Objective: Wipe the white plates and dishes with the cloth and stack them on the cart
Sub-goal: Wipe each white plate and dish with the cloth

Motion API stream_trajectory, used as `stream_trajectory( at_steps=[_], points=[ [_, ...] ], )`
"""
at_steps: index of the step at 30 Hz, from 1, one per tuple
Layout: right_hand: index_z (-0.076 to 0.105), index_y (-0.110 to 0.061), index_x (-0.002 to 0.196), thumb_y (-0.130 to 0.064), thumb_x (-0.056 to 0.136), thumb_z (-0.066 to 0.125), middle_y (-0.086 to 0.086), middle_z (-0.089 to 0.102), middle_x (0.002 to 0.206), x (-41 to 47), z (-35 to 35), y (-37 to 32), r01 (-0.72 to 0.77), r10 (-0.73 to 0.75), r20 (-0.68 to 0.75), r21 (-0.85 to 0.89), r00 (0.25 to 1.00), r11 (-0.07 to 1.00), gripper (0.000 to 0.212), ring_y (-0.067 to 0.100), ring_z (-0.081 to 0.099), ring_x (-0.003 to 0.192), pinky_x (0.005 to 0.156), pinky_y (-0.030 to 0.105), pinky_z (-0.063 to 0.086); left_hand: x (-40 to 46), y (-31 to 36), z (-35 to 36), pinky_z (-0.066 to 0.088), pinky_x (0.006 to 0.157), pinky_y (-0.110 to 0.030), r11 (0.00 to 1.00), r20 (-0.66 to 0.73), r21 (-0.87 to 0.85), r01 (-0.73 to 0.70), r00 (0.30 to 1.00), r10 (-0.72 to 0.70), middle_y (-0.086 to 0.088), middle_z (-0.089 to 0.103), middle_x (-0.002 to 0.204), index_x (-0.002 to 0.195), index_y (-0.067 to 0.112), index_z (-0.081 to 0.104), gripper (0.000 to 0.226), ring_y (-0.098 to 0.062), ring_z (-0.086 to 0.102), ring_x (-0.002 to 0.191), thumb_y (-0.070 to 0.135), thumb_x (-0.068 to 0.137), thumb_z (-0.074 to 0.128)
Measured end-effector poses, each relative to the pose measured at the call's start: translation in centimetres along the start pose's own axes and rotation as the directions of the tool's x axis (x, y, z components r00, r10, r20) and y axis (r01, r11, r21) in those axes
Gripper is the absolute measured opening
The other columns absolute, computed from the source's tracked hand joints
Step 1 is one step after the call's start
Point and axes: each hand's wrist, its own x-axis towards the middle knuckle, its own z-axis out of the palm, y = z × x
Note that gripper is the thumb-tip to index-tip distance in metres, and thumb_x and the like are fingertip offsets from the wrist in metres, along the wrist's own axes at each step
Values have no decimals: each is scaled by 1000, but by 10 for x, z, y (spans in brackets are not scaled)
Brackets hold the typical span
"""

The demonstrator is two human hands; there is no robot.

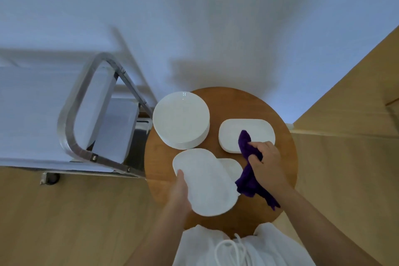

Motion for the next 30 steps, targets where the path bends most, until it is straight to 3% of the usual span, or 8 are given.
stream_trajectory(
  at_steps=[3, 6, 13, 17, 21, 24, 27, 30],
  points=[
    [56, -14, 122, -7, 90, 52, 1, 53, 111, 4, 2, 11, -20, 20, 44, 14, 999, 1000, 33, 16, 49, 101, 80, 22, 41, 4, -17, 5, 46, 99, -50, 1000, -93, -21, 17, 995, -19, -16, 56, 130, 134, 6, 46, 49, -37, 54, 117, 41, 100, 44],
    [56, -15, 121, -7, 90, 53, -2, 52, 106, 5, 4, 21, -41, 39, 82, 24, 996, 999, 33, 15, 51, 99, 77, 21, 40, 11, -28, 15, 51, 78, -41, 995, -86, -90, 37, 995, -45, -10, 58, 107, 129, 5, 50, 37, -30, 56, 96, 29, 100, 48],
    [57, -16, 121, -9, 89, 54, -7, 51, 103, 14, 9, 30, -39, 33, 133, 41, 990, 998, 33, 12, 51, 98, 83, 27, 46, 26, -48, 39, 52, 84, -42, 974, -100, -202, 98, 988, -120, -13, 58, 120, 128, 4, 49, 32, -31, 58, 108, 9, 96, 54],
    [57, -17, 119, -9, 90, 53, -8, 51, 101, 24, 8, 34, -14, 6, 160, 49, 987, 999, 31, 7, 51, 91, 74, 15, 41, 34, -57, 49, 53, 80, -39, 969, -125, -224, 108, 983, -138, -12, 58, 125, 130, 6, 48, 36, -29, 59, 109, 7, 95, 56],
    [57, -16, 119, -9, 90, 54, -9, 49, 101, 34, 7, 40, 1, -8, 195, 37, 981, 999, 31, 6, 51, 88, 70, 11, 39, 42, -67, 61, 55, 71, -35, 973, -160, -187, 133, 974, -163, -10, 59, 115, 123, 8, 51, 31, -26, 62, 99, 5, 94, 58],
    [57, -15, 121, -9, 90, 54, -7, 48, 103, 41, 5, 45, 11, -15, 213, 18, 977, 1000, 32, 10, 51, 95, 76, 18, 42, 47, -69, 63, 54, 52, -30, 973, -188, -142, 181, 960, -206, -7, 60, 96, 109, 12, 51, 21, -21, 62, 80, 4, 92, 60],
    [57, -16, 122, -9, 90, 54, -7, 48, 104, 48, 3, 51, 19, -20, 239, 6, 971, 1000, 33, 13, 51, 98, 82, 25, 47, 54, -70, 61, 52, 49, -31, 970, -175, -65, 232, 955, -240, -10, 61, 91, 96, 13, 49, 14, -22, 63, 79, 4, 92, 59],
    [57, -16, 121, -10, 90, 54, -5, 48, 104, 54, 3, 57, 24, -25, 257, 5, 966, 1000, 32, 15, 52, 100, 85, 30, 49, 61, -71, 56, 50, 44, -28, 958, -195, 97, 271, 949, -248, -12, 64, 90, 96, 9, 52, 7, -20, 64, 72, 12, 94, 58]
  ],
)
